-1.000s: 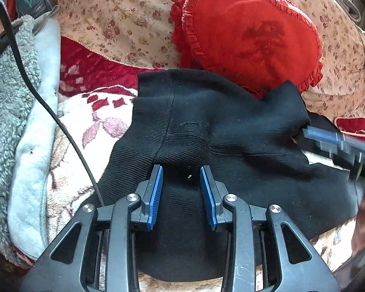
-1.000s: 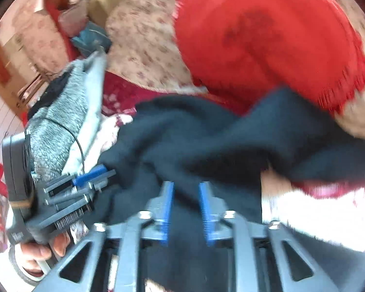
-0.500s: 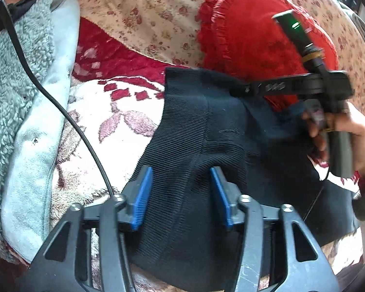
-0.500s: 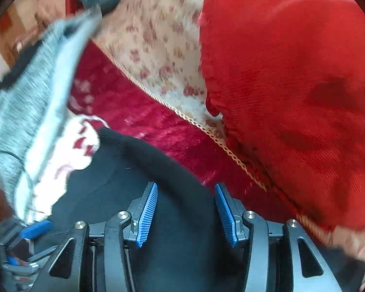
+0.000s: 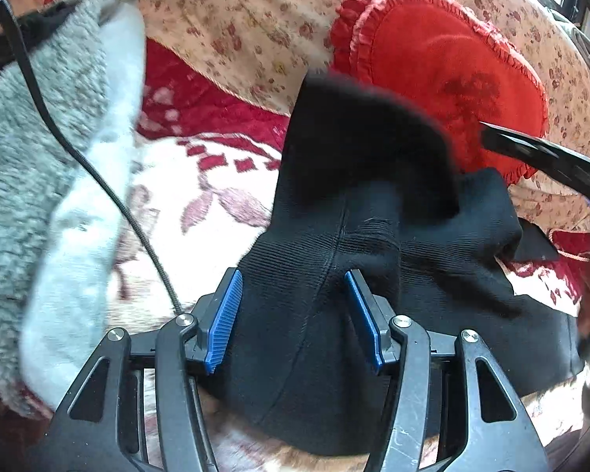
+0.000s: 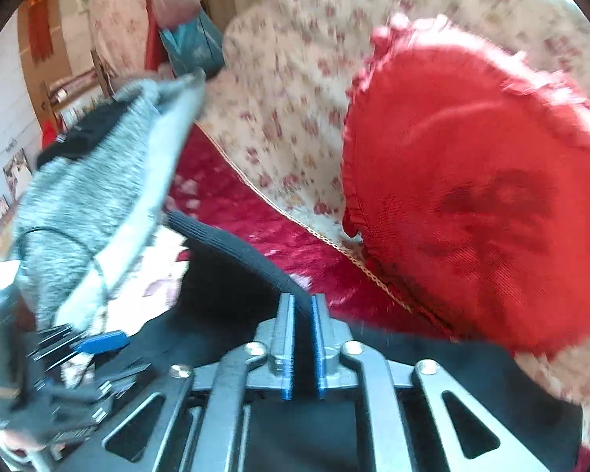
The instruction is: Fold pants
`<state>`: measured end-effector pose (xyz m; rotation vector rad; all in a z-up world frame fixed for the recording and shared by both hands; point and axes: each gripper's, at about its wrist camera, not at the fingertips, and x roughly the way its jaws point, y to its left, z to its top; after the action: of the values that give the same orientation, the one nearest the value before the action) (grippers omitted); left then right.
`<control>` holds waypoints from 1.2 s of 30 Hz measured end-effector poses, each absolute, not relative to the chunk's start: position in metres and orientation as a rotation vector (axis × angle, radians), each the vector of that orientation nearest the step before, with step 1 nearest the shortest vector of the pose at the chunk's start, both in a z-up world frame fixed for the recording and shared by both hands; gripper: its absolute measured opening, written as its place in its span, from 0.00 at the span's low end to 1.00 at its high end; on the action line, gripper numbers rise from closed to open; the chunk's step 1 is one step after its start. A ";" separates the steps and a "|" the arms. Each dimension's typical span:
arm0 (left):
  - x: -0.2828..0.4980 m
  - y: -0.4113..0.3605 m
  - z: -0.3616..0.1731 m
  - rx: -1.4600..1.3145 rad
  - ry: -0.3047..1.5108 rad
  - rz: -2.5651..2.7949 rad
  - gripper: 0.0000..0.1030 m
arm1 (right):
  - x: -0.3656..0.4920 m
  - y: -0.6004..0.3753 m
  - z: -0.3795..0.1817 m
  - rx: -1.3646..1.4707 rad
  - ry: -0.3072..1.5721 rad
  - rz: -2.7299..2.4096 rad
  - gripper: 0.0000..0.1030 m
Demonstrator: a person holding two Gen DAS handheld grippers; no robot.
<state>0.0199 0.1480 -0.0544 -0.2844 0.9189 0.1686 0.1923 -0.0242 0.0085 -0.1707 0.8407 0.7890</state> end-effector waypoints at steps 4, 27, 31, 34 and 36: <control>-0.008 0.163 -0.033 -0.276 0.868 0.206 0.52 | 0.135 -0.048 0.030 -0.093 0.793 0.815 0.02; 0.024 0.139 -0.033 -0.269 0.909 0.074 0.56 | 0.273 0.045 -0.058 -0.254 1.089 0.820 0.49; 0.039 0.141 -0.053 -0.252 0.959 0.104 0.56 | 0.302 0.055 -0.089 -0.324 1.124 0.841 0.49; 0.046 0.147 -0.069 -0.271 1.003 0.128 0.56 | 0.310 0.056 -0.100 -0.291 1.161 0.895 0.37; 0.047 0.151 -0.074 -0.297 1.004 0.126 0.59 | 0.311 0.048 -0.098 -0.210 1.155 0.937 0.07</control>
<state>0.0471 0.1507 -0.0739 -0.2972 1.0038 0.1264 0.3105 0.0484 -0.0978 -0.2098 1.1552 0.9368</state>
